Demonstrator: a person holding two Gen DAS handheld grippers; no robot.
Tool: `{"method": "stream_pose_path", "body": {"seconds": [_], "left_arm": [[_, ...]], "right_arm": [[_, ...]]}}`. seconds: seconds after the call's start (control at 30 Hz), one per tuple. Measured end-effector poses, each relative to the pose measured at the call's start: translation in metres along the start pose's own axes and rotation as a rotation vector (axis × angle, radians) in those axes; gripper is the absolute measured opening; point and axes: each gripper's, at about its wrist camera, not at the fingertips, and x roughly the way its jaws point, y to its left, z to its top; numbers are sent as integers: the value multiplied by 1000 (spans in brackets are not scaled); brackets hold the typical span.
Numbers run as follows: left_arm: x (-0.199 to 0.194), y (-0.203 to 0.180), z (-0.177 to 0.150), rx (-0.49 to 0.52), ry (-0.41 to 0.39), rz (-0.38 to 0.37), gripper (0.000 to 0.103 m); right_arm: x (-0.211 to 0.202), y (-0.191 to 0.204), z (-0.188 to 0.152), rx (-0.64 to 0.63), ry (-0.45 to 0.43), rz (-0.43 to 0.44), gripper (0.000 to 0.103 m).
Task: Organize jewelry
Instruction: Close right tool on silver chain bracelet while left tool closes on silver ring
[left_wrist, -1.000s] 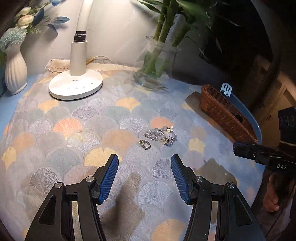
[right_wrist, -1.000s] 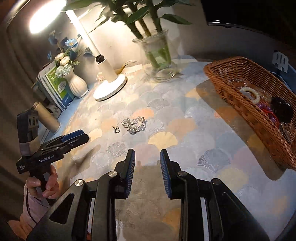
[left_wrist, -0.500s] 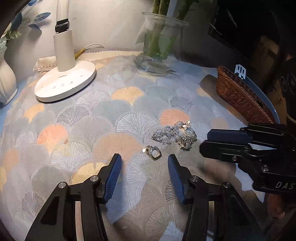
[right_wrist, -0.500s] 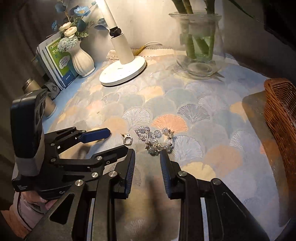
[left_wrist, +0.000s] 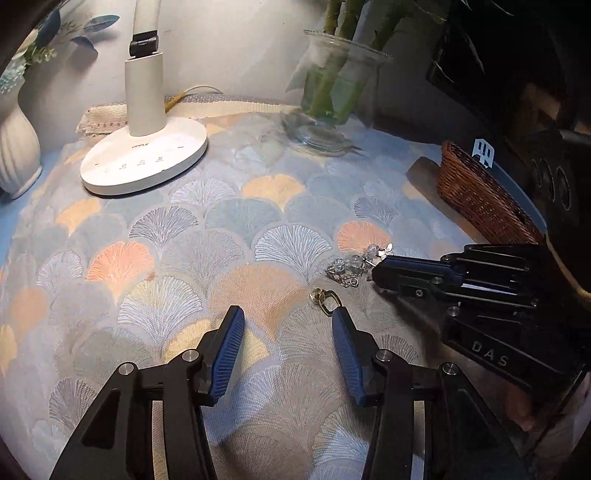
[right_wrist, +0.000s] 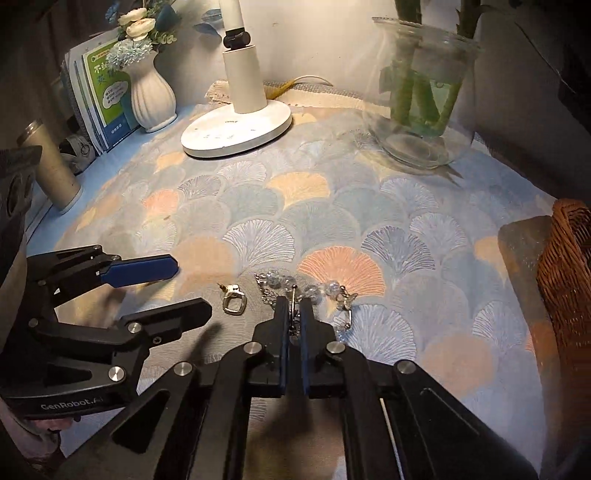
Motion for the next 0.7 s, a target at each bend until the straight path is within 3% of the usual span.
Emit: {"method": "stream_pose_path", "body": {"seconds": [0.27,0.57,0.7], "left_arm": [[7,-14,5,52,29,-9,50],[16,-29,7,123,27,39,50],[18,-30,9,134,16,50,36]], "right_arm": [[-67,-34,-9,126,-114,81,6],[-76,-81,-64,252,-79,88,6],[-76,-92,-81,289,-77,112,6]]}}
